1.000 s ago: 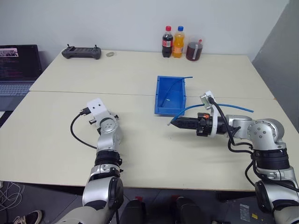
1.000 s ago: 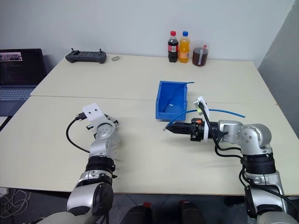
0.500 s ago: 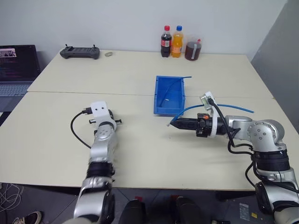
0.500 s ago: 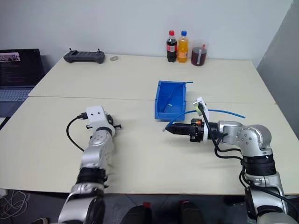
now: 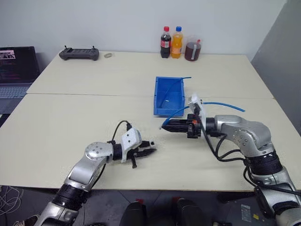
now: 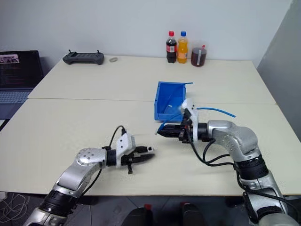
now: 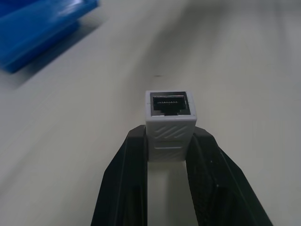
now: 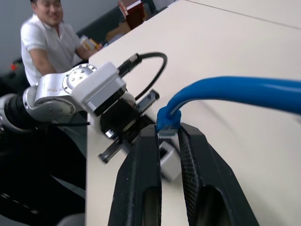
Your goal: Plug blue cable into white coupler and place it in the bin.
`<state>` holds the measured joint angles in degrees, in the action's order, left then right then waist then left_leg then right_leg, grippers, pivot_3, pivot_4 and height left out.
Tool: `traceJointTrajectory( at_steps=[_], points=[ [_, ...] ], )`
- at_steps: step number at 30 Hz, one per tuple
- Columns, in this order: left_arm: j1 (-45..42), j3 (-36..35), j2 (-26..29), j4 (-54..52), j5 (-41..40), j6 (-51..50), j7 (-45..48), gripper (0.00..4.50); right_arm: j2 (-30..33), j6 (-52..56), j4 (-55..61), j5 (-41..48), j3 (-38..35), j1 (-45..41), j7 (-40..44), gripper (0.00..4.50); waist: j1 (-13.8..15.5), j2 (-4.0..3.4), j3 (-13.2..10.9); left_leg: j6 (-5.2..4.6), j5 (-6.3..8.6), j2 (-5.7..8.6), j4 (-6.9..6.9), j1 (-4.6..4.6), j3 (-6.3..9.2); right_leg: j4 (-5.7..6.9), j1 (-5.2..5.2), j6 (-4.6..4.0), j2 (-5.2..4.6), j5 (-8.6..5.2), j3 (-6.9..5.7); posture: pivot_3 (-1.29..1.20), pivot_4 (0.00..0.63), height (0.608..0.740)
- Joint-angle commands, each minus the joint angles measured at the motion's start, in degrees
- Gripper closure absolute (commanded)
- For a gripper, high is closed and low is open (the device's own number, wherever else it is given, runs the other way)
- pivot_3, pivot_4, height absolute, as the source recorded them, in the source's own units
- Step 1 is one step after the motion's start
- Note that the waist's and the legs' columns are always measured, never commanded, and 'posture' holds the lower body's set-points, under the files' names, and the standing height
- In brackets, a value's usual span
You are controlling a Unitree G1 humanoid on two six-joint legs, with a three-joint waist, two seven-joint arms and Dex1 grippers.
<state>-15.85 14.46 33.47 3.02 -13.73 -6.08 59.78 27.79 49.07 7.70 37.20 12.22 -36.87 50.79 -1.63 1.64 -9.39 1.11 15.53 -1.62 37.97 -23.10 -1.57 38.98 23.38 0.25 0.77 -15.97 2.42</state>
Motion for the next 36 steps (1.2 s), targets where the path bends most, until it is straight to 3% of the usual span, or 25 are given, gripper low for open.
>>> traceJointTrajectory(
  at_steps=[1,7,18,36],
  points=[
    [-2.4,1.0,-1.1,6.6,1.2,7.0,5.2,3.71,-0.3,-7.2,-0.6,-5.4,3.4,-0.6,3.0,4.25,-0.1,-0.02,0.0,0.00,0.00,-0.03,0.00,-0.01,0.00,0.00,0.01,0.00,0.02,0.00,0.01,0.00,0.150,0.740],
    [-7.3,1.6,-3.3,16.5,3.5,13.4,8.9,3.71,1.3,-15.5,-0.8,-12.7,8.0,1.8,6.7,4.25,0.2,0.00,0.0,-0.02,0.01,0.04,0.10,-0.04,0.01,0.00,0.00,0.01,-0.01,0.00,-0.01,0.00,0.150,0.740],
    [-9.0,1.3,-4.4,19.5,3.7,14.9,11.9,3.71,0.2,-21.3,-3.3,-21.4,12.8,3.9,7.5,4.25,0.2,0.00,0.0,-0.03,0.01,0.03,0.12,0.01,0.05,0.04,-0.05,0.00,-0.01,0.00,-0.04,0.00,0.150,0.740],
    [-8.7,0.8,-4.6,18.8,3.9,13.5,12.2,3.71,-2.0,-19.8,-5.0,-22.5,12.0,2.8,9.9,4.25,0.2,0.00,0.0,-0.03,0.01,0.03,0.12,0.08,0.04,0.07,-0.12,0.00,-0.02,0.01,-0.03,0.00,0.150,0.740]
  ],
)
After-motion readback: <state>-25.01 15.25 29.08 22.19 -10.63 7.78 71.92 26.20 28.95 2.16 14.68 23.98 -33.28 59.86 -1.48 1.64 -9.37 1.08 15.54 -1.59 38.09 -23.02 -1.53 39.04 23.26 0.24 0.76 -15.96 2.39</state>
